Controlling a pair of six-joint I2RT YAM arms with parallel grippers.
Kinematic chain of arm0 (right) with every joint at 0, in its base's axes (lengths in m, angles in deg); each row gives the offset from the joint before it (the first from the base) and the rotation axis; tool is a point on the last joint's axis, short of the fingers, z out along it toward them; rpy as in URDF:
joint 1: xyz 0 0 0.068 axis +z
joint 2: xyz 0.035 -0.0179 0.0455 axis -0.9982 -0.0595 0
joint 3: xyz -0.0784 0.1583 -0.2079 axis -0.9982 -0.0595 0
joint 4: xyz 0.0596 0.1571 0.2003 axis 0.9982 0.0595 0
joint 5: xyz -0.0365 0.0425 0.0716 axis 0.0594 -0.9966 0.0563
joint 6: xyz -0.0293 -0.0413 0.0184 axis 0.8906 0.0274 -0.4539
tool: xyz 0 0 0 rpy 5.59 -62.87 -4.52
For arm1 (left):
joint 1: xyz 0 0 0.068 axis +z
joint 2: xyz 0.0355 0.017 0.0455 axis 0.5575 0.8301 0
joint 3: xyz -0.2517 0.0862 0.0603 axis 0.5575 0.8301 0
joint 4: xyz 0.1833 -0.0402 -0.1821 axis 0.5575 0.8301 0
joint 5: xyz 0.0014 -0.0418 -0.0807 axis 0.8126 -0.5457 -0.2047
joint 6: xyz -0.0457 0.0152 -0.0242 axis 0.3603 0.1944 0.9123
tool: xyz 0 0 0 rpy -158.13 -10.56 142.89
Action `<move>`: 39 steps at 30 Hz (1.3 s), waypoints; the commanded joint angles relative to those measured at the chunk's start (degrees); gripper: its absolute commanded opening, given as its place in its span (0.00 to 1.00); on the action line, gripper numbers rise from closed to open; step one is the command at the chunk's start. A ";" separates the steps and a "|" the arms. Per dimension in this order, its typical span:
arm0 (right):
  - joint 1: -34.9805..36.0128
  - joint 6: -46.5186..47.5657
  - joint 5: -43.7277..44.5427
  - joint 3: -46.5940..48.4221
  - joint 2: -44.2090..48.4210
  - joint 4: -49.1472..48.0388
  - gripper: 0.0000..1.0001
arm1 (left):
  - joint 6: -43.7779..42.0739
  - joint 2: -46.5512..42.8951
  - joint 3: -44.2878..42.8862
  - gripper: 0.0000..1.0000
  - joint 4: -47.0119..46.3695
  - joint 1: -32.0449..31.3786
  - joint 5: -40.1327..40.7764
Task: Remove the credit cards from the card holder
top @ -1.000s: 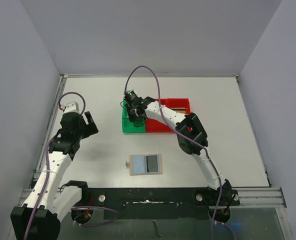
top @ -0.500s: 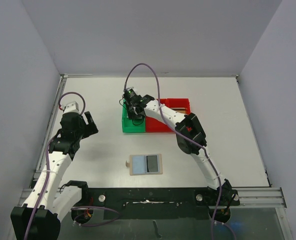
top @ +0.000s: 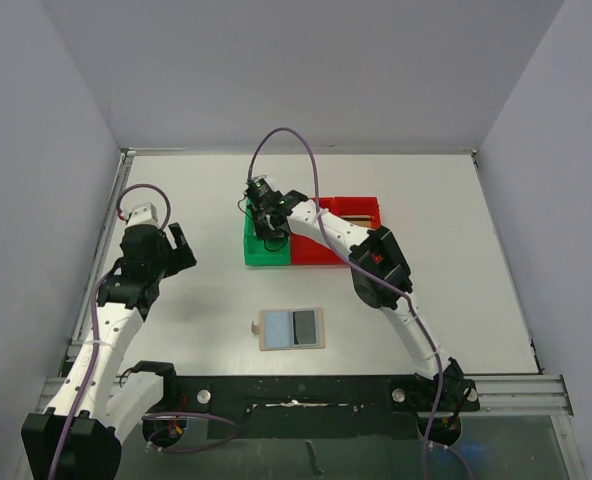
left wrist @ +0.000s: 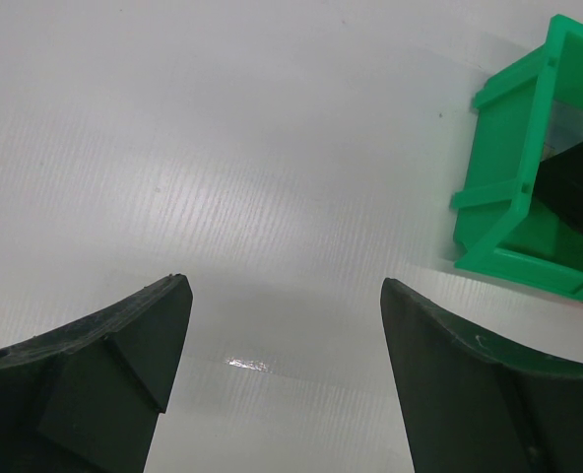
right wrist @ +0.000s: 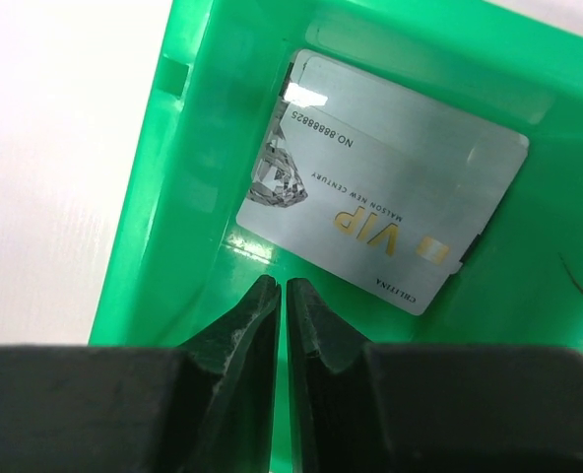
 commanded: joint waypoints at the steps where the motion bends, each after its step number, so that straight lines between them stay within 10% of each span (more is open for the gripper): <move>1: 0.19 0.04 0.10 2.56 -2.37 -0.67 0.10 | -0.46 0.01 -0.21 0.78 -3.34 0.27 -0.85; 39: -1.89 3.24 14.66 4.17 -4.63 1.22 0.18 | -0.54 0.86 -0.21 0.78 -3.47 0.27 -2.00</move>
